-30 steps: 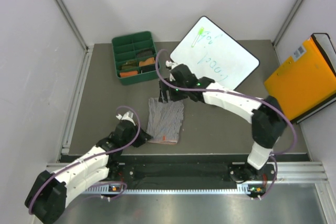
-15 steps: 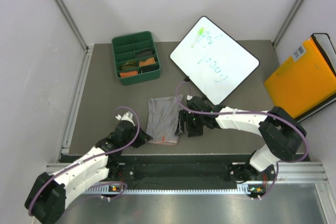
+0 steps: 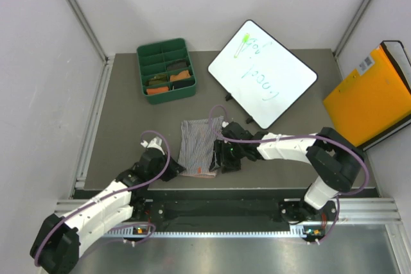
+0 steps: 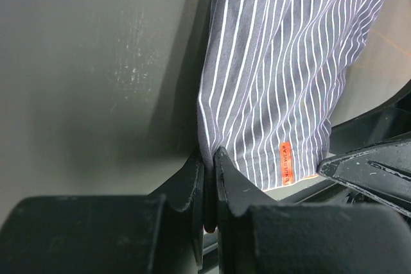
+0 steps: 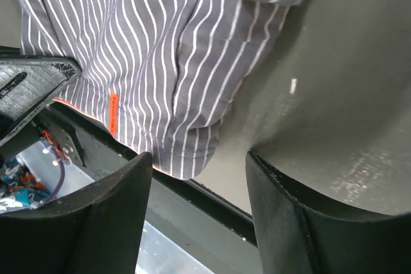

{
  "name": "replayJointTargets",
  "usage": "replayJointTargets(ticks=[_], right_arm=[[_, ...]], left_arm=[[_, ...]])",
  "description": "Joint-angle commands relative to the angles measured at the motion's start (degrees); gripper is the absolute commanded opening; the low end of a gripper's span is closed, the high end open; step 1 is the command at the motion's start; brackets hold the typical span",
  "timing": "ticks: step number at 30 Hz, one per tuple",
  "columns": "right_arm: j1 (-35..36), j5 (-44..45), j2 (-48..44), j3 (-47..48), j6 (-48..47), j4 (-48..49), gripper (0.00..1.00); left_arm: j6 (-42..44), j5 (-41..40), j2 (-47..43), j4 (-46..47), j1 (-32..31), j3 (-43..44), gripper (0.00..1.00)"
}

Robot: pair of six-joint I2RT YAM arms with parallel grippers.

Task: Roll the underwear
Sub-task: Fold the underwear at the center of the board.

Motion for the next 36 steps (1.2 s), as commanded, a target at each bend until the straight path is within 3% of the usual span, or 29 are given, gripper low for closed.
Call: replayJointTargets(ticks=[1,5,11,13,18,21,23,28,36], right_arm=[[1.2,0.1,2.7,1.7,-0.2,1.4,0.57],[1.1,0.6,4.2,1.7,-0.9,0.0,0.35],[1.1,0.9,5.1,1.3,-1.0,-0.5,0.03],[1.1,1.4,5.1,1.6,-1.5,-1.2,0.02],[1.1,1.5,5.4,1.5,-1.5,-1.4,0.01],[1.1,1.4,5.4,1.5,-1.6,-1.3,0.01],[1.1,1.6,5.2,1.5,-1.5,-1.7,0.01],[1.1,2.2,5.1,1.7,-1.9,-2.4,0.00],[1.1,3.5,4.7,1.9,-2.5,-3.3,0.00]], left_arm=[[1.1,-1.0,-1.0,-1.3,-0.2,0.7,0.11],[1.1,-1.0,-1.5,-1.1,-0.2,0.7,0.15],[1.4,-1.0,-2.3,-1.3,-0.1,0.7,0.46],[1.4,-1.5,-2.3,-1.4,-0.1,0.6,0.56],[1.5,-3.0,-2.3,-1.3,-0.1,0.5,0.62],[1.4,-3.7,-2.2,-0.6,-0.1,0.1,0.55],[0.8,-3.7,-2.2,-0.3,-0.1,-0.4,0.35],[3.0,-3.7,-2.2,1.2,-0.1,-0.7,0.02],[13.7,-0.9,7.0,-0.9,-0.3,10.0,0.00]])
